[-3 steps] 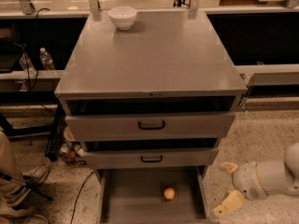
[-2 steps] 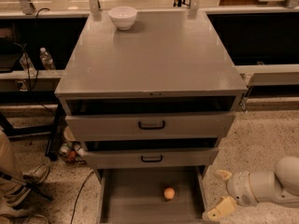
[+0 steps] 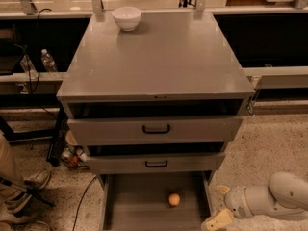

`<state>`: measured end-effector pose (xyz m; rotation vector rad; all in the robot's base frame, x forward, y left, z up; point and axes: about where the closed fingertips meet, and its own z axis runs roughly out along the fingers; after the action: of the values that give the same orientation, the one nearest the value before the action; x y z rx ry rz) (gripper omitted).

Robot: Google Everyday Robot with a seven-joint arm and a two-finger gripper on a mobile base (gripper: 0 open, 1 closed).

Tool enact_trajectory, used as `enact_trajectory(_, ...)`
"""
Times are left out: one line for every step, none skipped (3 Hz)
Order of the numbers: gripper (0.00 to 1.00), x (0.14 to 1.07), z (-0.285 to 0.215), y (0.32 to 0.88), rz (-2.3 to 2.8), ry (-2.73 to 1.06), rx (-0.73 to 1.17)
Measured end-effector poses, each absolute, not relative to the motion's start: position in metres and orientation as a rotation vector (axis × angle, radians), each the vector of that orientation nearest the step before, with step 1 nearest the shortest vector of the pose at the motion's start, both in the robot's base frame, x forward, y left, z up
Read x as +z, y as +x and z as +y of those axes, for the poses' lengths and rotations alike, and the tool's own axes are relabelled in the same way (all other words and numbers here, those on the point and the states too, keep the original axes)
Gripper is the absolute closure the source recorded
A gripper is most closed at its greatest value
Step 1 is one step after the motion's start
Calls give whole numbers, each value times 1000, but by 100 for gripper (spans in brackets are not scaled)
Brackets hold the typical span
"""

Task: Pick orange from bottom drawer and place on counter

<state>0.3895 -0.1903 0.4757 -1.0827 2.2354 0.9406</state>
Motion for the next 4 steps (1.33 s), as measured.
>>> enact_trajectory(0, 452, -194, 397, 2233, -1065, 919)
enact_trajectory(0, 406, -213, 423, 2196, -1035, 817)
enact_trajectory(0, 372, -221, 441, 2182, -1021, 758)
enact_trajectory(0, 334, -221, 456, 2174, -1021, 715)
